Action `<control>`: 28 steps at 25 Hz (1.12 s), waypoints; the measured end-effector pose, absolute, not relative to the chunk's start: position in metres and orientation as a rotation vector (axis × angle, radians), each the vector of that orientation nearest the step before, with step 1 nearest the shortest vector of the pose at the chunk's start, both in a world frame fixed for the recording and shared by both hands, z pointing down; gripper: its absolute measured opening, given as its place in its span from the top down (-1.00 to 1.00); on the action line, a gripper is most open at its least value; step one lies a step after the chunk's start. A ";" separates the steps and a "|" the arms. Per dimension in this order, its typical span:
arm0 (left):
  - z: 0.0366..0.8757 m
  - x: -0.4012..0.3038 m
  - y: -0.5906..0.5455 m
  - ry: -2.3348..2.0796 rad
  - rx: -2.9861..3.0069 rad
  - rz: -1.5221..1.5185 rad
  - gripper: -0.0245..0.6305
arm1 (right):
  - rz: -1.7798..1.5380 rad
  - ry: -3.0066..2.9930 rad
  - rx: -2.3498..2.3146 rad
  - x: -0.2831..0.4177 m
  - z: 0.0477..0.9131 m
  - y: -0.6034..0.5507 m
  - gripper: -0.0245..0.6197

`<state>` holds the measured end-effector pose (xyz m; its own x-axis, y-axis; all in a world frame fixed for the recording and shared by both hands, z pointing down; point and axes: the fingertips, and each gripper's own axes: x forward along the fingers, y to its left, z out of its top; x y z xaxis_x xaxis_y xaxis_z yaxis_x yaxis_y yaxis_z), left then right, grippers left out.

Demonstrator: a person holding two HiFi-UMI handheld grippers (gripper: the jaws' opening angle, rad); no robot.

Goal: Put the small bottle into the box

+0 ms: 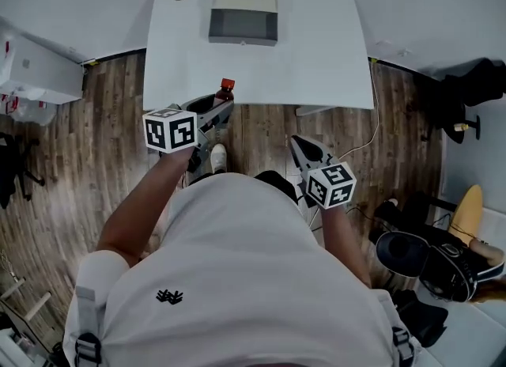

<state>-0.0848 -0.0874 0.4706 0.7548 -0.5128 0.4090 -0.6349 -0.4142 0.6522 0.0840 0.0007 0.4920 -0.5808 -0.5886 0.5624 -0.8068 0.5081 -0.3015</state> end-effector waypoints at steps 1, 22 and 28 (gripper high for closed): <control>0.472 -0.087 -0.099 -0.851 2.106 0.192 0.28 | 0.772 -2.359 1.171 0.079 0.492 -0.007 0.90; 0.550 -0.006 -0.330 -1.091 1.911 0.379 0.28 | 0.819 -2.394 1.090 0.180 0.514 -0.161 0.90; 0.596 -0.005 -0.358 -1.200 1.770 0.501 0.28 | 0.877 -2.417 1.023 0.206 0.528 -0.193 0.90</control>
<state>-0.0053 -0.3578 0.5957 0.4442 -0.5135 0.7342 -0.8831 -0.1126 0.4555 0.2060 -0.1934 0.5281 -0.6669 -0.5074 0.5457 -0.7393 0.5421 -0.3994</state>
